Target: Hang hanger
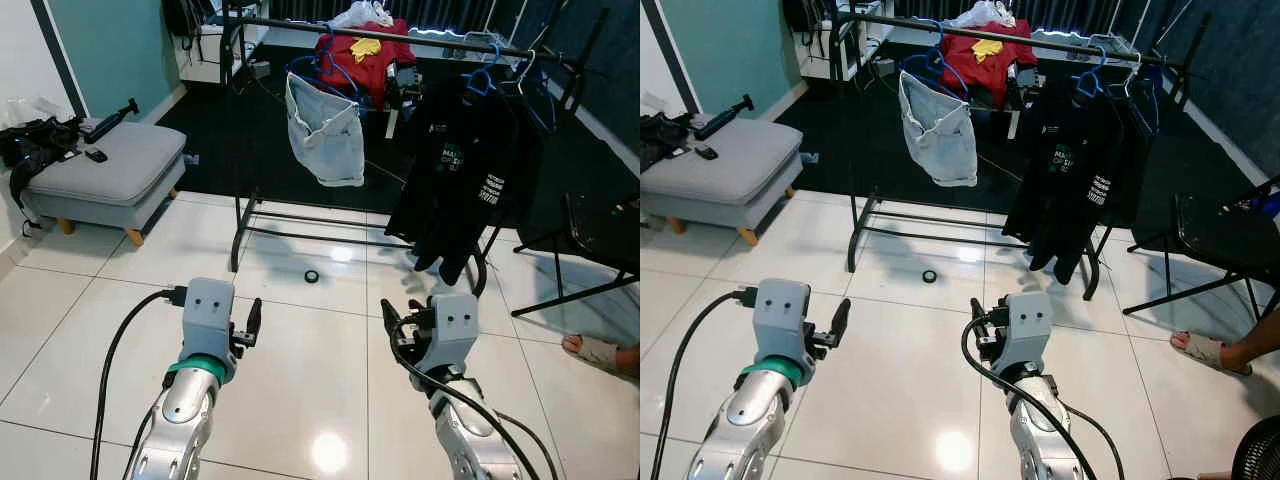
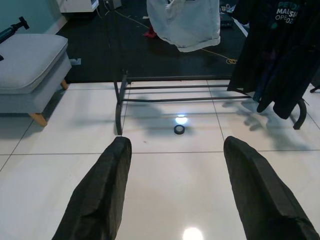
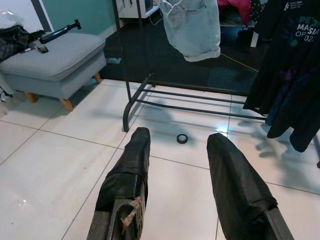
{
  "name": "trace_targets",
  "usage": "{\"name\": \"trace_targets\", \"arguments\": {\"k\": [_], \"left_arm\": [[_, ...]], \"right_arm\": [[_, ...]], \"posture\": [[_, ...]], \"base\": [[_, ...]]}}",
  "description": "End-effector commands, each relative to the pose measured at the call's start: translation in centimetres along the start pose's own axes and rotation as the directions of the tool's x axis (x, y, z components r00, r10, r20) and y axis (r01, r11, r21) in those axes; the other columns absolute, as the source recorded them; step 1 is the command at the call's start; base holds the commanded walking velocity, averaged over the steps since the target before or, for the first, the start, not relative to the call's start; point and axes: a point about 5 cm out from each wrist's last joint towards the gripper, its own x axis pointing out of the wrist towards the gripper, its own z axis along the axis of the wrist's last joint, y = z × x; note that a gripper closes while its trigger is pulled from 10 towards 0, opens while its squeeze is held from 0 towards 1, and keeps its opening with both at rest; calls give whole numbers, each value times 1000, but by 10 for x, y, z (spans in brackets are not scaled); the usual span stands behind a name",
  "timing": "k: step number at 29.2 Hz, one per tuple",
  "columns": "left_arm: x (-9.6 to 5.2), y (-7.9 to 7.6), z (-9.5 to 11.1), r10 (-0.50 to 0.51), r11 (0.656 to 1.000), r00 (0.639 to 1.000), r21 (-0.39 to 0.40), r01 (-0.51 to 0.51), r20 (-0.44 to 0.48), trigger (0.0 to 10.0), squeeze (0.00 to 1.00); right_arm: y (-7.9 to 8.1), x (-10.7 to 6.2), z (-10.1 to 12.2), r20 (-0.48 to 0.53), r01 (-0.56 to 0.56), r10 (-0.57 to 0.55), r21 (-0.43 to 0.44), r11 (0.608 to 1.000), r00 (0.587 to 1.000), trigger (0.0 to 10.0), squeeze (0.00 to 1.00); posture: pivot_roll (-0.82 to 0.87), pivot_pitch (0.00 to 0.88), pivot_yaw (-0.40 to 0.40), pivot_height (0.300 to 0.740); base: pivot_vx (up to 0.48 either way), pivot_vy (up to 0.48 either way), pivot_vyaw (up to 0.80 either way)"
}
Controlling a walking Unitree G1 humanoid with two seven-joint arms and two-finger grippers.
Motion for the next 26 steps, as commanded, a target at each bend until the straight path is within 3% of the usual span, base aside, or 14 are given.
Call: {"name": "trace_targets", "arguments": {"k": [1,18,26], "left_arm": [[-2,-1,-5,-8,1000,1000,1,8,-18,10000,0],[0,-2,-6,1,1000,1000,-11,-2,-32,10000,0],[1,1,-4,15,999,1000,32,-15,-6,10000,0]], "right_arm": [[-3,-3,-5,-18,12,-11,18,1000,1000,10000,0],[-4,-2,-4,-18,11,-11,11,1000,1000,10000,0],[-2,-2,-2,-3,-2,2,-11,1000,1000,10000,0]], "posture": [[-25,90,36,740],[-27,83,35,740],[-28,82,37,740]], "base": [[0,0,-781],[0,0,-782],[0,0,0]]}}
